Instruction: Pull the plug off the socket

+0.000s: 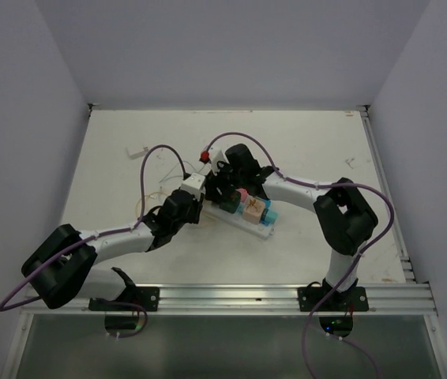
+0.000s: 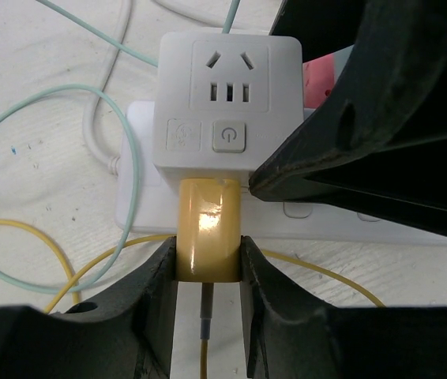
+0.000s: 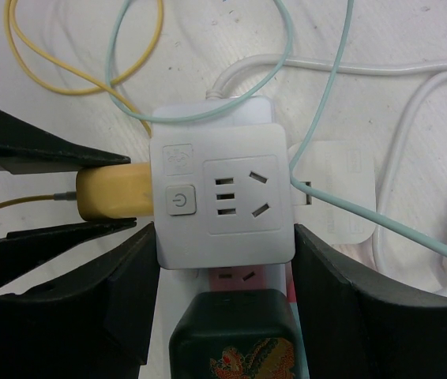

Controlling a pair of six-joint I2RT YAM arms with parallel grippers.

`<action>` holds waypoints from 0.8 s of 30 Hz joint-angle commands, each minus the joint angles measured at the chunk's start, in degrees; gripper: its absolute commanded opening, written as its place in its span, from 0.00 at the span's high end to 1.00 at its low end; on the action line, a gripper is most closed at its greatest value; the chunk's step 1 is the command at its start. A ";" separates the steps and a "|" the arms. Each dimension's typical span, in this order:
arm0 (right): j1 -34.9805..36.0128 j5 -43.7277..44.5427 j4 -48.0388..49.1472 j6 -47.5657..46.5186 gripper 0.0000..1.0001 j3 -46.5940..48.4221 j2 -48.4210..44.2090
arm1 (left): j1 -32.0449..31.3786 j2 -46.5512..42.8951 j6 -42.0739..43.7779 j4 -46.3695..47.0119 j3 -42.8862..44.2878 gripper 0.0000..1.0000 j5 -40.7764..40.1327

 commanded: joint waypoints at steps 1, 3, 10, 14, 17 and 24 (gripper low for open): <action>-1.68 7.60 -7.10 -0.71 1.00 -2.41 0.55 | -1.13 -0.09 0.48 2.89 -0.50 0.90 -0.10; -1.68 10.23 -6.66 -0.18 1.00 -2.67 0.90 | -1.66 -0.62 0.66 2.36 -0.59 0.97 0.08; -1.68 17.27 -7.19 1.05 1.00 -1.80 2.57 | -4.30 -2.99 -0.04 -1.42 -0.76 1.00 -0.36; -1.68 19.03 -7.10 1.23 1.00 -1.80 3.36 | -5.26 -5.10 -1.62 -5.19 -0.94 1.00 0.86; -1.68 20.44 -5.88 1.84 1.00 -2.58 3.54 | -6.05 -7.56 -2.85 -7.21 -1.82 1.00 1.22; -1.68 23.60 -4.20 2.28 1.00 -3.55 3.71 | -6.23 -9.58 -4.96 -10.73 -2.52 1.00 4.03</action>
